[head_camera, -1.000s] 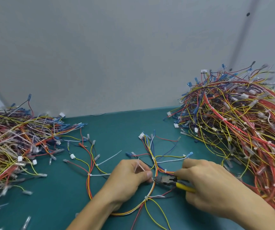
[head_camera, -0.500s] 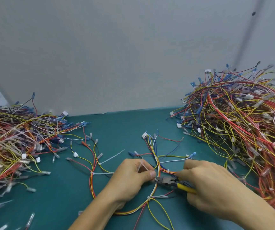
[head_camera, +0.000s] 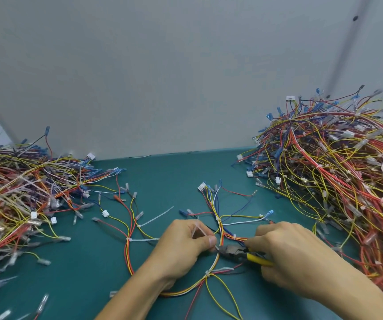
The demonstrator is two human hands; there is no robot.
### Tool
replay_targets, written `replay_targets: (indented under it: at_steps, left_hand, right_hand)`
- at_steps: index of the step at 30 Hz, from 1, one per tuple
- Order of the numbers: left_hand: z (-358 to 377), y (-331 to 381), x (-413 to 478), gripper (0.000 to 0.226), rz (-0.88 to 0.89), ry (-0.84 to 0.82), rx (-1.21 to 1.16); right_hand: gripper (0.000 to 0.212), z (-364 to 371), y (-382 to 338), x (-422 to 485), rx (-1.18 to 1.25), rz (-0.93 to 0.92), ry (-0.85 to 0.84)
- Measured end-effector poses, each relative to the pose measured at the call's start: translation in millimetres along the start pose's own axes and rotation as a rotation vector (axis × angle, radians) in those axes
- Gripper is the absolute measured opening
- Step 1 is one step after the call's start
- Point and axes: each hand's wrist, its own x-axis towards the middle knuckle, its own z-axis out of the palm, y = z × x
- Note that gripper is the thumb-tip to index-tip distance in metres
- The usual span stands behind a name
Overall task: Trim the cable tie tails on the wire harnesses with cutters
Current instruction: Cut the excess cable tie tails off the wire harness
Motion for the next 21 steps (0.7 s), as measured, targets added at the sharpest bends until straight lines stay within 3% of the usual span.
replay_targets:
  at_steps: [4, 8, 12, 16, 21]
  left_hand:
    - [-4.1, 8.9, -3.7, 0.025, -0.103, -0.023, -0.249]
    - [-16.3, 16.7, -10.6, 0.033, -0.056, 0.058, -0.247]
    - [-24.1, 18.2, -24.5, 0.024, 0.047, 0.003, 0.003]
    - [-25.8, 7.8, -42.8, 0.003, 0.258, -0.088, 0.325]
    - [-12.5, -8.5, -51.6, 0.025, 0.345, 0.004, 0.487]
  right_hand:
    - [0.02, 3.0, 4.0, -2.3, 0.07, 0.036, 0.082]
    - [0.03, 1.0, 6.6, -6.9, 0.125, 0.032, 0.144]
    - [0.029, 0.1, 2.0, -8.8, 0.147, -0.024, 0.137]
    - [0.029, -0.9, 0.2, -9.6, 0.143, -0.027, 0.12]
    - [0.028, 0.6, -1.3, -9.7, 0.137, -0.041, 0.098]
